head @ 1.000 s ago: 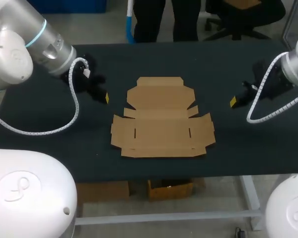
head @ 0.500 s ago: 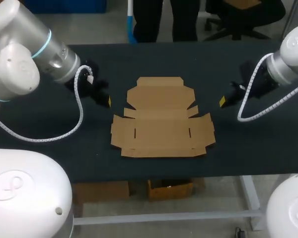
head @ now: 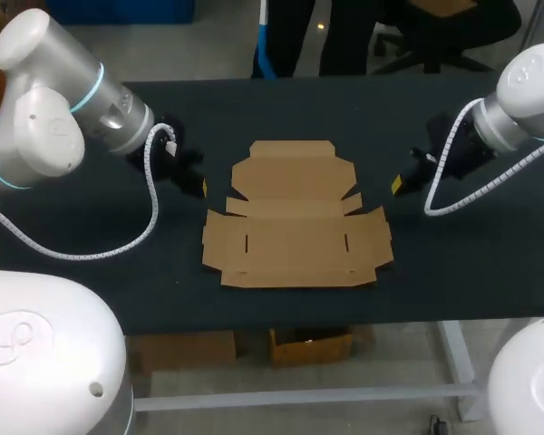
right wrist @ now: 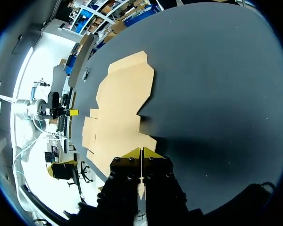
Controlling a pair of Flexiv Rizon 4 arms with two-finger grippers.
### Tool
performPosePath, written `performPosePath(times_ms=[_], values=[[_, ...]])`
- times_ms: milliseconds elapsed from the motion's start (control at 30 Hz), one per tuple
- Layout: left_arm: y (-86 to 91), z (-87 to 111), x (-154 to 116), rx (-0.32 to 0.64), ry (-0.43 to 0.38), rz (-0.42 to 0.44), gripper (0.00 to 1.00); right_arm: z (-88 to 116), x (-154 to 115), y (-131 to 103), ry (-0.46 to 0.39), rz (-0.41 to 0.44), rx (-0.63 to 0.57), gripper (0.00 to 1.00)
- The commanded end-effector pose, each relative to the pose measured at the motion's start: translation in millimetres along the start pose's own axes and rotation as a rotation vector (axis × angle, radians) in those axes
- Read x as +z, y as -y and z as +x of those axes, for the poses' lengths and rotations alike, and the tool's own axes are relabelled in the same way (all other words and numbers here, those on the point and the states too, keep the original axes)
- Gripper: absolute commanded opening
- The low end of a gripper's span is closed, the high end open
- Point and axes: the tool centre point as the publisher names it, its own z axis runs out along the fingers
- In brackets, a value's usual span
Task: Assemble the packaging by folding the flat box into shape, placing the metal phone stand inside, and closing the box properly
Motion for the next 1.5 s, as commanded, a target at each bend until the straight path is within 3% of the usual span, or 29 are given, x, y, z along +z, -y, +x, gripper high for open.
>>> performPosePath(times_ms=[33,233,833,1133,1500], values=[[0.6,0.6,0,-0.001,0.004,-0.002,0.00,-1,-1,-1,-0.005,0.005,0.000,0.00],[0.6,0.6,0,-0.001,0.004,-0.002,0.00,-1,-1,-1,-0.005,0.005,0.000,0.00],[6.4,3.6,31,0.006,0.000,0.027,0.00,-4,33,-18,0.000,0.025,-0.008,0.00],[14.3,5.4,41,0.052,0.005,-0.005,0.00,-9,44,-17,-0.029,0.025,-0.005,0.00],[12.0,-1.5,52,0.060,-0.007,-0.017,0.00,-8,52,-15,-0.032,0.020,0.007,0.00]])
